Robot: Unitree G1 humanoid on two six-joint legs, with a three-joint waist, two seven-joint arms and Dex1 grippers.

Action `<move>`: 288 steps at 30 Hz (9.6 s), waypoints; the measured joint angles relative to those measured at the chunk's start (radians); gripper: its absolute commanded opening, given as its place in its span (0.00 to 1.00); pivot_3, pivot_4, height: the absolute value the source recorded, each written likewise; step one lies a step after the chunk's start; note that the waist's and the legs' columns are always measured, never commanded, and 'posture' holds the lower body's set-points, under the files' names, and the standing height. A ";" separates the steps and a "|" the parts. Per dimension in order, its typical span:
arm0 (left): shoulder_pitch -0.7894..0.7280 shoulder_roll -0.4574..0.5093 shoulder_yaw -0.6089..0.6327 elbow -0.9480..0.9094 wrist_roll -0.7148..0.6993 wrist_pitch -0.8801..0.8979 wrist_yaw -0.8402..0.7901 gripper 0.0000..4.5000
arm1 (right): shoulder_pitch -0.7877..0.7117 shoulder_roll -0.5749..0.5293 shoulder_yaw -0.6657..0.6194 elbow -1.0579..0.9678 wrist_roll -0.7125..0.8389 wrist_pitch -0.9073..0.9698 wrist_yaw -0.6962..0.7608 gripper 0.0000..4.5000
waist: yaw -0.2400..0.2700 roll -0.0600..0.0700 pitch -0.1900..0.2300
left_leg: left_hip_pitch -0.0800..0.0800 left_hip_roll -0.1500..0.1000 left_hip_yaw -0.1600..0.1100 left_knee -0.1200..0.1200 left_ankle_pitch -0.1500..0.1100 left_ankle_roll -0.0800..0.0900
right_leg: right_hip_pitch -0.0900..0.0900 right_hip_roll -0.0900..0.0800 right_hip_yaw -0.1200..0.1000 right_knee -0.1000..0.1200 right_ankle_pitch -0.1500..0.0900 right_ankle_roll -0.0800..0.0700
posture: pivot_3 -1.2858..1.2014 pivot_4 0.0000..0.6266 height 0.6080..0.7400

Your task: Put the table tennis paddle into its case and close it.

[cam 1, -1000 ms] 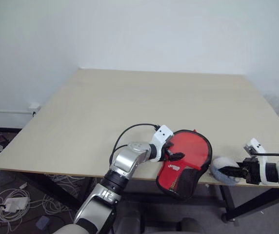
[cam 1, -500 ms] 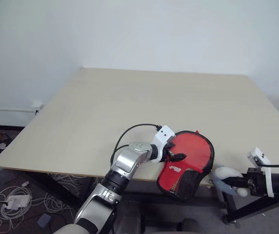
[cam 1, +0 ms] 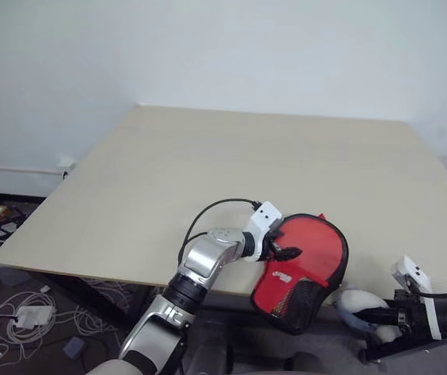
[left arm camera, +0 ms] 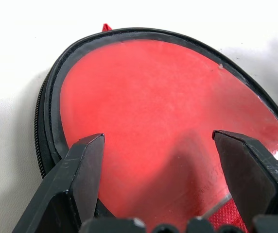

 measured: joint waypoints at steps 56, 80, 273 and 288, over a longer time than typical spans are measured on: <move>-0.296 -0.024 -0.169 0.399 0.172 -0.294 -0.280 0.84 | -0.439 0.296 0.330 0.406 -0.027 -0.134 0.133 0.10 | -0.054 -0.015 0.007 | 0.001 0.004 0.000 0.014 -0.002 0.001 | -0.001 0.001 -0.001 0.011 0.001 -0.001 | 0.52 0.00 0.82; -0.363 -0.091 -0.124 0.677 0.250 -0.520 -0.269 0.84 | -0.136 0.168 0.193 0.308 -0.037 -0.310 0.263 0.10 | -0.041 -0.015 -0.019 | 0.019 -0.018 0.023 0.028 -0.042 0.030 | 0.023 -0.027 -0.043 0.034 -0.030 -0.008 | 0.52 0.00 0.82; 0.030 0.336 0.291 0.066 -0.043 -0.242 -0.239 0.84 | -0.899 0.563 -0.014 0.670 -0.084 -0.275 -0.418 0.86 | -0.069 0.007 0.012 | 0.017 -0.028 0.028 0.035 -0.039 0.040 | 0.002 -0.006 0.000 0.039 -0.013 -0.008 | 0.52 0.00 0.82; 0.069 0.437 0.344 0.169 -0.046 -0.356 -0.263 0.84 | -0.845 0.471 0.096 0.555 -0.079 -0.262 -0.100 0.86 | -0.071 0.007 0.012 | 0.016 -0.020 0.030 0.034 -0.035 0.040 | -0.002 0.004 0.004 0.038 -0.012 -0.009 | 0.52 0.00 0.82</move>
